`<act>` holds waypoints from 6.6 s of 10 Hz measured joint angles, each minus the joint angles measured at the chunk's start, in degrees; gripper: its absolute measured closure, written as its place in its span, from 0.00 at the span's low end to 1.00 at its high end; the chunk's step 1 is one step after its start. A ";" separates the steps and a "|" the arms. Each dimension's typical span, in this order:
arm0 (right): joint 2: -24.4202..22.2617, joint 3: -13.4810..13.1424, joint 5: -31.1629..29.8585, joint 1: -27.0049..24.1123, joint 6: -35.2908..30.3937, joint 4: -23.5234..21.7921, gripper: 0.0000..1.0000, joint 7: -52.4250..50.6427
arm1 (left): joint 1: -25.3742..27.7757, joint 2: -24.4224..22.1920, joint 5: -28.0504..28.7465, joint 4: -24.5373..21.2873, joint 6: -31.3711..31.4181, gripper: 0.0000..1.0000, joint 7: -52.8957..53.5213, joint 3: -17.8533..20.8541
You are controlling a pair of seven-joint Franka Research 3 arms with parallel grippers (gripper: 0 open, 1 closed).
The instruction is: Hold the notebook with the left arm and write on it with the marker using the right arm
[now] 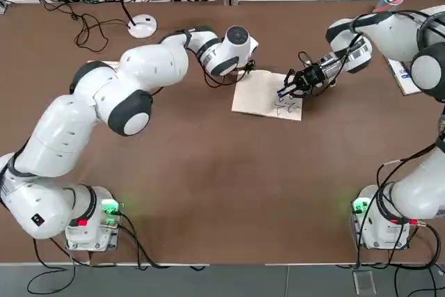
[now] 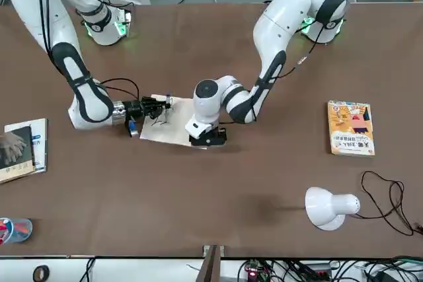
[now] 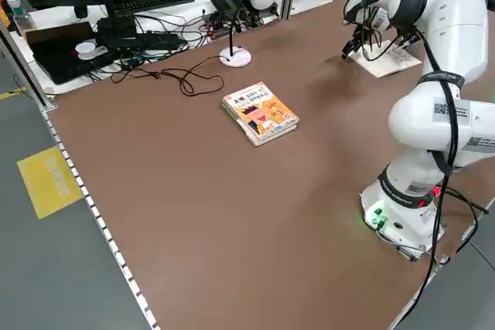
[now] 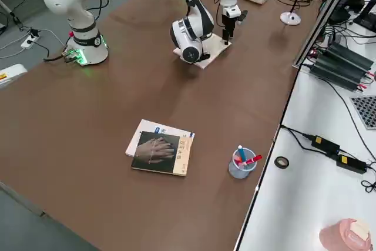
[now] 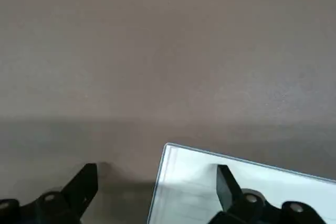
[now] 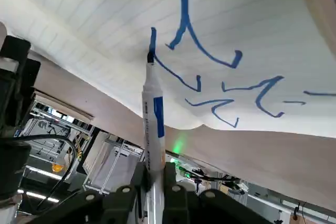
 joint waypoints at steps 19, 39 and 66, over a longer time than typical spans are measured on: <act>0.89 0.35 5.85 4.03 1.99 0.01 0.83 -0.07 | 0.00 0.00 0.00 0.05 0.00 0.00 0.00 0.00; -15.82 -0.48 -36.43 -11.13 -6.74 3.04 0.83 -12.41 | 0.01 0.00 0.00 0.27 0.00 0.00 0.00 0.00; -5.84 -3.16 -58.04 -20.47 20.34 4.55 0.70 -32.60 | 21.63 -24.93 -0.13 -8.01 -18.44 0.00 25.50 -10.91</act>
